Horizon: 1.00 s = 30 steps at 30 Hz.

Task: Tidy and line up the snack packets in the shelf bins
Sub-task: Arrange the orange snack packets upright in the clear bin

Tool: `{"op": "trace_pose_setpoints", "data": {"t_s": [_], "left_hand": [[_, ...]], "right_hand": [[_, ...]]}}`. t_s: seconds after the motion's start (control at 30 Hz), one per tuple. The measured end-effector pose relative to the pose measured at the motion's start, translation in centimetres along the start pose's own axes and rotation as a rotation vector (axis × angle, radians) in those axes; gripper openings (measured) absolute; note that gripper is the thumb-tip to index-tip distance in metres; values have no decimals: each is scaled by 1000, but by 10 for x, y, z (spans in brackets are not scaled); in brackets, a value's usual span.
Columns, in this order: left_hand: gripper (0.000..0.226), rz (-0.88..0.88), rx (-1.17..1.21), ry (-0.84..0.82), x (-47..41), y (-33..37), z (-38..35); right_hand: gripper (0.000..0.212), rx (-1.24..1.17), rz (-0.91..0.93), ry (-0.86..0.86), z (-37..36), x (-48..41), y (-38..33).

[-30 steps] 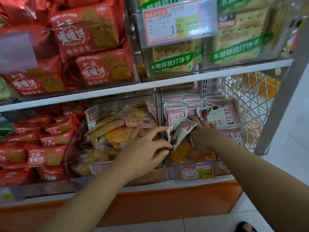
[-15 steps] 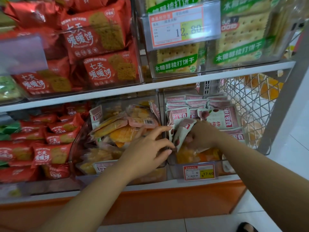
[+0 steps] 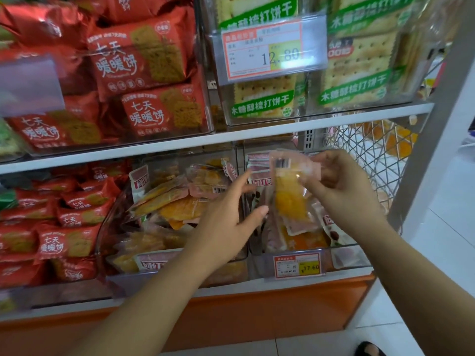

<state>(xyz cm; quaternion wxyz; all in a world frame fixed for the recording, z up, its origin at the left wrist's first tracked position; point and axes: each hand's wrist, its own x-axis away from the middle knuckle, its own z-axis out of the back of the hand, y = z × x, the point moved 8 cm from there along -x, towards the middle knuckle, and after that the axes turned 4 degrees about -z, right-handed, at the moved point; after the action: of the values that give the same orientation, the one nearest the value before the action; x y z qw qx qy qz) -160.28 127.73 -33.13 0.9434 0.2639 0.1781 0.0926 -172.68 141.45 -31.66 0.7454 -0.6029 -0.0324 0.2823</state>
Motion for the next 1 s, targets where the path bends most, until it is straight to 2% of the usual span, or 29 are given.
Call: {"op": "trace_pose_setpoints", "data": {"t_s": [0.13,0.23,0.27,0.33,0.4,0.47,0.53,0.7,0.83,0.9,1.0], "left_hand": [[71,25,453,115,-4,9,-1],[70,48,511,282,-3,3,15],[69,59,485,338,-1,-1,24],[66,86,402,408,4,-14,40],[64,111,298,421,10,-30,49],[63,150,214,433,17,-47,54],[66,193,159,477,24,-60,60],[70,250,95,568,29,-76,75],[56,417,-335,431,29,-86,75],[46,407,-396,393,29,-84,74],[34,248,-504,377,27,-67,71]], "right_hand": [[30,-283,25,-120,-21,14,-19],[37,-247,-53,-227,-30,11,-14],[34,-168,-89,-232,-25,7,-9],[14,189,-137,-257,-12,-1,12],[25,644,-211,-433,-8,-1,45],[32,910,-297,-626,-13,6,76],[30,968,-347,-700,-19,12,90],[31,957,-347,-637,-29,7,95],[23,954,-256,-588,-33,9,88],[24,929,-218,-621,-37,12,86],[34,898,-170,-683,-44,11,89]]}}
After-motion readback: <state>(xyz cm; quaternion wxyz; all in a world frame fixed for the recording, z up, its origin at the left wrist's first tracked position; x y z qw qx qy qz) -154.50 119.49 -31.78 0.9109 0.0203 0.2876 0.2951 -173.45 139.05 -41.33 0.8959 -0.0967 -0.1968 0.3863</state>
